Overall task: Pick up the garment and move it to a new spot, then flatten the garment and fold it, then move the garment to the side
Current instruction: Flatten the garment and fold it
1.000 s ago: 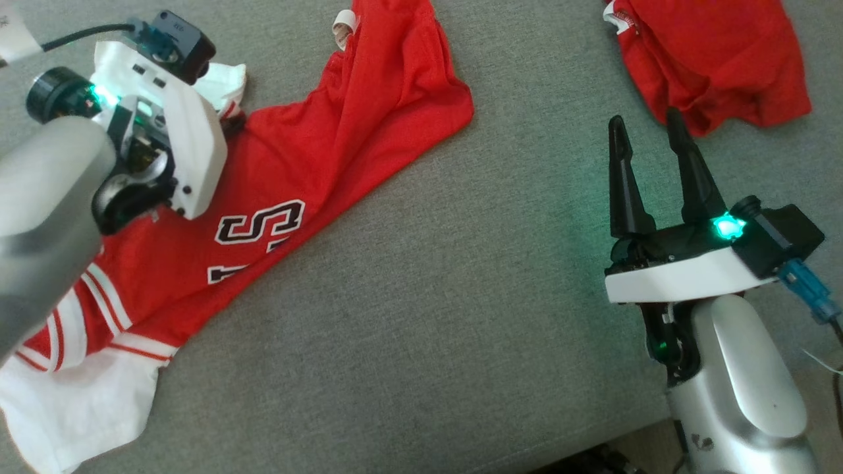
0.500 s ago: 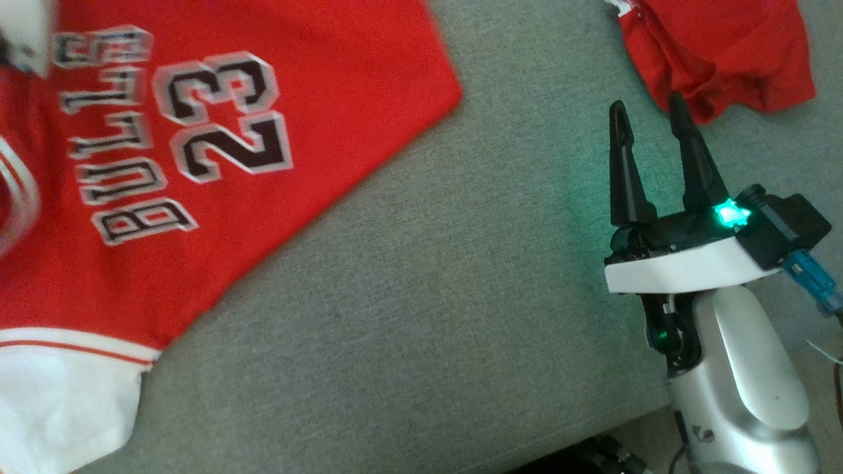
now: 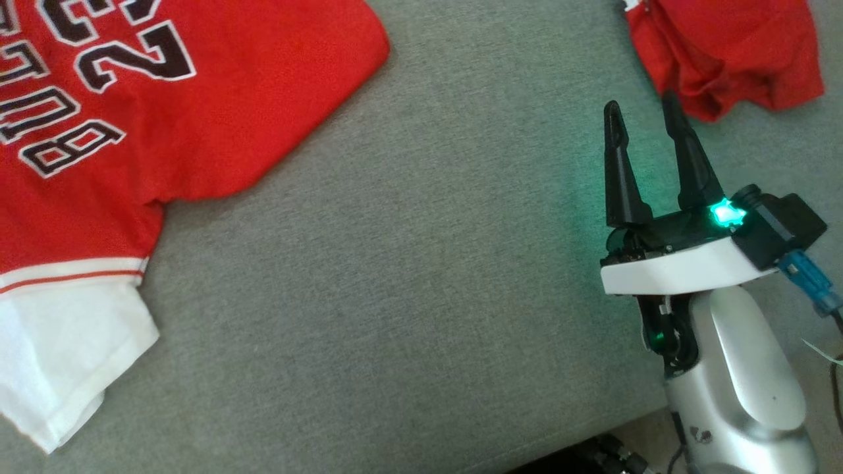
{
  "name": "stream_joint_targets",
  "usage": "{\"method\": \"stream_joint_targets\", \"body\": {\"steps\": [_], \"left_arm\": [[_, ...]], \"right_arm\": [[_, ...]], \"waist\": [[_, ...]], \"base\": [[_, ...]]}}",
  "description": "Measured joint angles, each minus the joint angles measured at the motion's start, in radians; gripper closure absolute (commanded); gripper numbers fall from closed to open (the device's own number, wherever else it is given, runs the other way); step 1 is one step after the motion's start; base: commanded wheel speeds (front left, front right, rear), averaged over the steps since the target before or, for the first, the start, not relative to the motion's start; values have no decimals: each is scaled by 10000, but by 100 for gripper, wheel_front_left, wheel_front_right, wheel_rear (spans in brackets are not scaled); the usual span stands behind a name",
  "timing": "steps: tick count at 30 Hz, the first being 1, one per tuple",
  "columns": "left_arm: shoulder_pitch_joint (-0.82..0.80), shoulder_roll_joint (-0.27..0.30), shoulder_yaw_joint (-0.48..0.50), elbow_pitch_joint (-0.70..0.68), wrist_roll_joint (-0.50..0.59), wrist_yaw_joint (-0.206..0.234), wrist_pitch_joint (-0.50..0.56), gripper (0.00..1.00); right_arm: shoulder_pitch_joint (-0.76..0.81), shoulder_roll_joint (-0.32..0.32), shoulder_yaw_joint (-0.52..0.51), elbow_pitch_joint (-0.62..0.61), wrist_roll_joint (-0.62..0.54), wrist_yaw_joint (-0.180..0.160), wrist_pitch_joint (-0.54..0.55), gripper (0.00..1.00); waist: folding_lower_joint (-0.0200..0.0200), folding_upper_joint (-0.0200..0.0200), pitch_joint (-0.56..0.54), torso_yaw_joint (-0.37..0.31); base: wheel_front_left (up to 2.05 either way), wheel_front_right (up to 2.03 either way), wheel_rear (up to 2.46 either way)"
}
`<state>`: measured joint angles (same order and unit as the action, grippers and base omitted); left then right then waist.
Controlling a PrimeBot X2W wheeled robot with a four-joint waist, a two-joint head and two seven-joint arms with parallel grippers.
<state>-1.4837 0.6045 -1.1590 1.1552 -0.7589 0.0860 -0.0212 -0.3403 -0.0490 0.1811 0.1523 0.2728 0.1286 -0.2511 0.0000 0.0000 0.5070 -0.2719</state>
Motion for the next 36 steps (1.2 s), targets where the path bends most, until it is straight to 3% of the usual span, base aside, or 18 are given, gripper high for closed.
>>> {"method": "stream_joint_targets", "body": {"steps": [6, 12, 20, 25, 36], "left_arm": [[319, -489, 65, 224, -201, -96, -667, 0], [668, -1085, 265, 209, -435, -468, -1812, 0], [2128, -1808, 1074, -930, -1014, -683, -2284, 0], [3680, -1856, 2343, -3112, -1028, -280, -2339, 0], [9214, -1977, 4311, -6621, -476, 830, -2339, 0]], "right_arm": [[-8, 0, -2, 31, -82, 0, 0, 0], [-4, -2, -142, 153, -219, 0, -2, 0], [104, -4, -531, 322, -520, 2, -13, 0], [633, -2, -823, 520, -736, 0, -13, 0], [1696, 0, -932, 892, -807, 0, -13, 0]], "waist": [[0, 0, -119, 231], [-1, 0, -544, 592], [-2, 0, -1536, 1301], [-3, 1, -2289, 1898], [-3, 1, -4032, 3026]], "base": [[0, 0, 0], [0, 0, 0], [0, 0, 0], [0, 0, 0], [0, 0, 0]]}}
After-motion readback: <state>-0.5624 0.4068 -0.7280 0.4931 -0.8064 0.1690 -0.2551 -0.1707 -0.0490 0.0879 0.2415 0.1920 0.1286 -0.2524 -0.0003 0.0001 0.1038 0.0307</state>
